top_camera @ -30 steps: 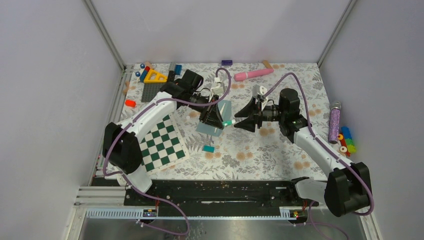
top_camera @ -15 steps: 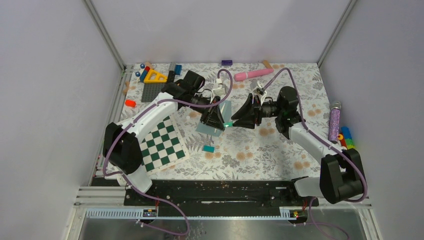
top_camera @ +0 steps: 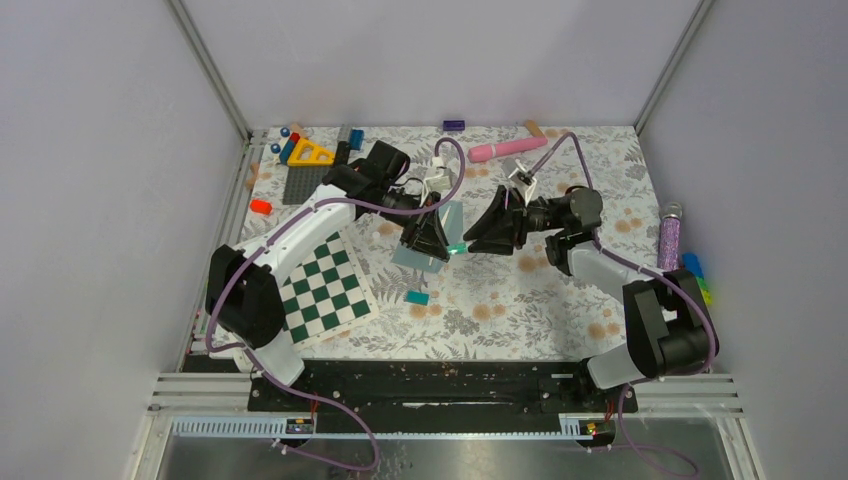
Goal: Place the letter into the envelope and seal it
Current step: Unscrew the solid glue.
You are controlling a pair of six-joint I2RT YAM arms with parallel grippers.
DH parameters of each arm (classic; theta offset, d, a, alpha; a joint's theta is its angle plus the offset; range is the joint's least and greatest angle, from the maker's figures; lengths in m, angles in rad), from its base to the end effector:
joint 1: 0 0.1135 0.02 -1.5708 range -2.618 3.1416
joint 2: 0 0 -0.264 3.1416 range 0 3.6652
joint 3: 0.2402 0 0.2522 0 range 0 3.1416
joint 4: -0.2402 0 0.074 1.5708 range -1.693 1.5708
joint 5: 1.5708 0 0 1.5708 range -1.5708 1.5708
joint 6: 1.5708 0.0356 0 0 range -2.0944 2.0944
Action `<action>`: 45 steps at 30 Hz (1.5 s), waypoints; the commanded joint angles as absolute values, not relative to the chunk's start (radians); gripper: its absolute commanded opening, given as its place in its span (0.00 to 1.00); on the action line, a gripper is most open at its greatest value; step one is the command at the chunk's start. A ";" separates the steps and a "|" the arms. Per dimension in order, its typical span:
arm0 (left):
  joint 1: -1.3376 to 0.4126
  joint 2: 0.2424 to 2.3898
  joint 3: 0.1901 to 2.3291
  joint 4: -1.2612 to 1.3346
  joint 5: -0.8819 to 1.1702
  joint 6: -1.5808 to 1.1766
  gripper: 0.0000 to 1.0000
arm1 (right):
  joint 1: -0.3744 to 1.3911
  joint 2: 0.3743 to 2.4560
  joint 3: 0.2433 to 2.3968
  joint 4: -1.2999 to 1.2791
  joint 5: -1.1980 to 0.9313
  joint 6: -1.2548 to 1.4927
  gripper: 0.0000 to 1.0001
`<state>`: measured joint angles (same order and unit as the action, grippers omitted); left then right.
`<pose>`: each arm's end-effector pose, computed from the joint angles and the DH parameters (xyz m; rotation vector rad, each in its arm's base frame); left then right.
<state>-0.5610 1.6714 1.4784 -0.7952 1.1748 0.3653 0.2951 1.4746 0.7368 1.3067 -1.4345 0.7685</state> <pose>0.2761 -0.2123 0.3148 1.4043 1.8088 -1.5538 0.2602 0.1160 0.2984 -1.1978 1.2266 1.5294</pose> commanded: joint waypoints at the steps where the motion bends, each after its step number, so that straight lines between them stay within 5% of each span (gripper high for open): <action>1: -0.559 1.641 1.474 -0.765 1.168 0.365 0.00 | 0.261 1.449 0.738 1.454 -1.434 0.853 0.47; 6: -0.558 1.626 1.455 -0.714 1.131 0.321 0.00 | 0.215 1.363 0.736 1.174 -1.356 0.668 0.52; 10: -0.558 1.601 1.418 -0.638 1.089 0.268 0.00 | 0.226 1.212 0.907 0.078 -1.063 -0.107 0.60; 11: -0.558 1.595 1.413 -0.630 1.090 0.265 0.00 | 0.240 1.197 0.917 0.015 -1.039 -0.185 0.62; 18: -0.558 1.608 1.424 -0.654 1.125 0.276 0.00 | 0.248 1.080 0.786 0.105 -1.207 -0.407 0.56; 22: -0.558 1.618 1.432 -0.675 1.137 0.290 0.00 | 0.280 1.060 0.863 -0.255 -1.200 -0.775 0.53; 27: -0.560 1.631 1.439 -0.675 1.116 0.279 0.00 | 0.469 1.068 0.939 -0.591 -0.806 -1.209 0.49; 37: -0.563 1.647 1.440 -0.676 1.079 0.273 0.00 | 0.615 1.021 0.955 -0.490 -0.327 -1.192 0.49; 45: -0.580 1.686 1.440 -0.675 1.095 0.267 0.00 | 0.708 1.022 0.998 -0.479 -0.232 -1.225 0.52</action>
